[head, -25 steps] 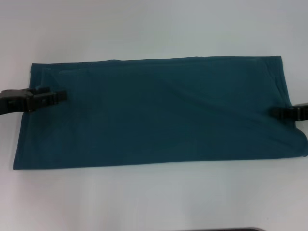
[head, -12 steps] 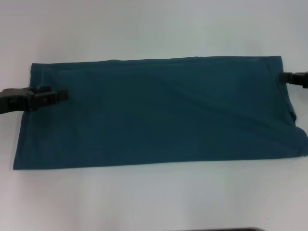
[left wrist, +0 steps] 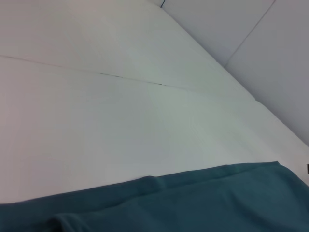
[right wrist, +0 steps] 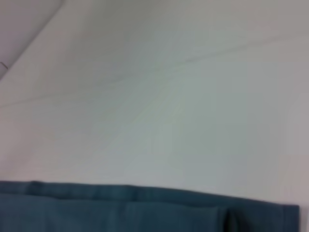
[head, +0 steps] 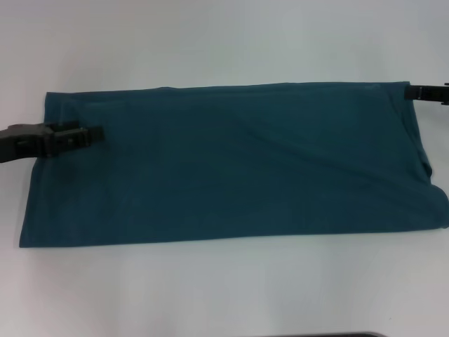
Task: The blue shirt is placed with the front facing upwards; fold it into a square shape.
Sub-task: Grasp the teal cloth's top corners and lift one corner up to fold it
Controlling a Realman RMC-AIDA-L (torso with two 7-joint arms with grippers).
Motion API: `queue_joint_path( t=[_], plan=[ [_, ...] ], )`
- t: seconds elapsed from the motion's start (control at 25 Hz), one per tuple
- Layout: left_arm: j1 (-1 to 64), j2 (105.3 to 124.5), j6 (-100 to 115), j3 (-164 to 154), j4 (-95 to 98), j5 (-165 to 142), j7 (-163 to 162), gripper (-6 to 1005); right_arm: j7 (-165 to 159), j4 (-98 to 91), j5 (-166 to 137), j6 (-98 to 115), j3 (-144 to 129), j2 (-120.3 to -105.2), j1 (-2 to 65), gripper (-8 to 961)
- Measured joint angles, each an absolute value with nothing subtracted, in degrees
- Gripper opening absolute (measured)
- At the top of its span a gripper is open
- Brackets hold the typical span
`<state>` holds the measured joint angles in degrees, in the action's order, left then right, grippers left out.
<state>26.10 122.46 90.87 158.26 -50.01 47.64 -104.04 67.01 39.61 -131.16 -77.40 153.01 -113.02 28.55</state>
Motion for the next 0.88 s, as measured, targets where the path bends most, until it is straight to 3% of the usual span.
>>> queue_joint_path(
  t=[0.04,0.48,0.88],
  plan=[
    [26.12,122.48,90.76,157.99,-50.01,47.64,-104.02,693,66.41,39.43,-131.64,-76.76,152.31,-113.08,28.79,328],
    [26.19,122.50,90.01,156.28,-49.50,47.64,-103.60,694,63.25,38.17,-134.12,-74.03,148.53,-113.49,30.98,394],
    [26.19,122.53,89.62,156.25,-49.29,47.61,-103.60,693,63.09,37.23,-134.31,-72.76,148.28,-113.64,32.53,386]
  ],
)
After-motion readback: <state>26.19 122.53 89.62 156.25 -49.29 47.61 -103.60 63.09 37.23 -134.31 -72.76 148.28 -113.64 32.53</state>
